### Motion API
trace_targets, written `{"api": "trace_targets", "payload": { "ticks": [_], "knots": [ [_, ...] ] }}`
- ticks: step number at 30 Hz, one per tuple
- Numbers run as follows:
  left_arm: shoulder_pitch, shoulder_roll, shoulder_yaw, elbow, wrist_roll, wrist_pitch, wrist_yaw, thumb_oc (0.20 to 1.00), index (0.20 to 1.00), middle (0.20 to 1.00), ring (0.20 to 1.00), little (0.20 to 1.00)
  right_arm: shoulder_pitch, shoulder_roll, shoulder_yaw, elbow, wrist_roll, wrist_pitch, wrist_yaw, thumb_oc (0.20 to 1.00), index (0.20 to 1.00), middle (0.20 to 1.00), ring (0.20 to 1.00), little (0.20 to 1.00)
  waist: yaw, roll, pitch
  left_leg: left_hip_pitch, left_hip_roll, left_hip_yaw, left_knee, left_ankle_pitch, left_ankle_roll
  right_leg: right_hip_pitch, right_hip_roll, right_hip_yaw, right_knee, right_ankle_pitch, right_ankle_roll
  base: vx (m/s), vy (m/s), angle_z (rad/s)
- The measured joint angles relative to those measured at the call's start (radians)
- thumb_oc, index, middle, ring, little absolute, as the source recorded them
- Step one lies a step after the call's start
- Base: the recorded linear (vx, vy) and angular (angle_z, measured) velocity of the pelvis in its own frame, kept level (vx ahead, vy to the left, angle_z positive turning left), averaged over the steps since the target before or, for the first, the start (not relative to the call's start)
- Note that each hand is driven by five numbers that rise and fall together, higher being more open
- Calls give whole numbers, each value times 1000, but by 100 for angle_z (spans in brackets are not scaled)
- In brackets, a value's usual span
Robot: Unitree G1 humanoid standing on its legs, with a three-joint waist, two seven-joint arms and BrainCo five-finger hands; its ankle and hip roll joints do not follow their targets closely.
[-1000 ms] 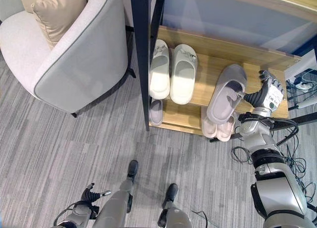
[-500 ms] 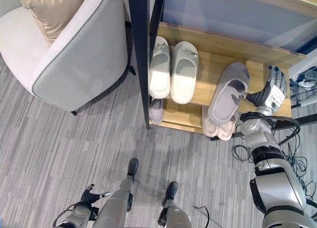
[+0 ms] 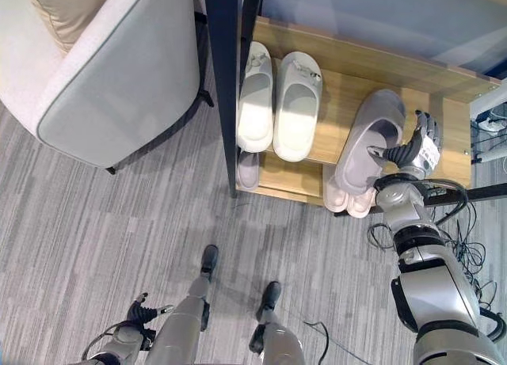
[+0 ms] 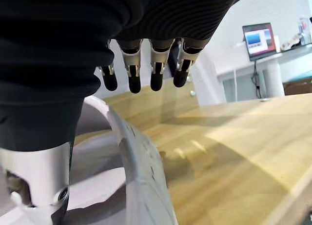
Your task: Arrange the slippers neatly on the shoe rack.
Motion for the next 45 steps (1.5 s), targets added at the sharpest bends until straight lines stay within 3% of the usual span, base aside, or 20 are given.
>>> {"api": "trace_targets", "payload": {
  "ticks": [12,14,15,16,28,33,36,39,42,45],
  "knots": [
    [-8,0,-1,0,-1,0,0,1000,1000,1000,1000,1000,-83,1,9,72,29,1,2,1000,1000,1000,1000,1000,2,12,17,-3,0,0,0,0,0,-3,0,-1,0,0,0,5,-1,0],
    [-10,-2,-1,0,-1,0,0,1000,1000,1000,1000,1000,-105,1,35,80,27,2,1,479,479,479,479,479,2,13,19,-3,0,0,0,0,0,-3,0,-1,0,0,0,0,0,0],
    [-10,-3,-1,0,-1,0,0,1000,1000,1000,1000,1000,-106,1,41,82,26,2,1,256,256,256,256,256,4,13,19,-4,0,-1,0,0,0,-3,0,-1,0,0,0,0,0,0],
    [-11,-6,-1,0,-1,0,0,1000,1000,1000,1000,1000,-108,2,61,101,18,2,0,200,200,200,200,200,9,12,19,-4,-1,-1,0,0,0,-2,0,-1,0,0,0,0,0,0],
    [-27,-9,-3,0,-1,1,1,1000,1000,1000,1000,1000,-174,-4,74,172,-108,78,-48,200,200,200,200,200,19,10,18,1,0,-2,0,1,0,2,1,-2,0,0,0,0,0,0],
    [-37,-10,-1,0,-2,3,1,1000,1000,1000,1000,1000,-126,-3,73,46,-152,108,-78,200,200,200,200,200,0,10,18,2,0,0,0,1,1,2,0,0,0,0,0,0,0,0],
    [-39,-10,5,-4,-2,5,2,1000,1000,1000,1000,1000,11,-4,-13,-273,-174,104,-127,200,200,200,200,200,-7,10,17,14,0,9,0,1,1,9,-2,8,0,0,-1,0,6,-6],
    [-35,-13,6,-22,-1,5,1,1000,1000,1000,1000,1000,105,3,-30,-382,-209,94,-154,200,200,200,200,200,-10,8,16,48,1,10,0,-1,-1,44,-1,8,0,-2,0,16,-11,0],
    [-2,-22,46,-41,1,19,2,1000,1000,1000,1000,1000,369,122,-131,-518,-219,52,-159,200,200,200,200,200,-28,-5,-2,83,7,15,0,-18,-15,75,2,16,0,-4,0,43,-48,-7],
    [29,-14,48,-45,3,19,2,1000,1000,1000,1000,1000,538,197,-118,-539,-205,19,-147,200,200,200,200,200,-46,-10,-15,119,8,17,-1,-20,-10,108,3,25,0,-6,-2,21,-14,-11]
  ]
}}
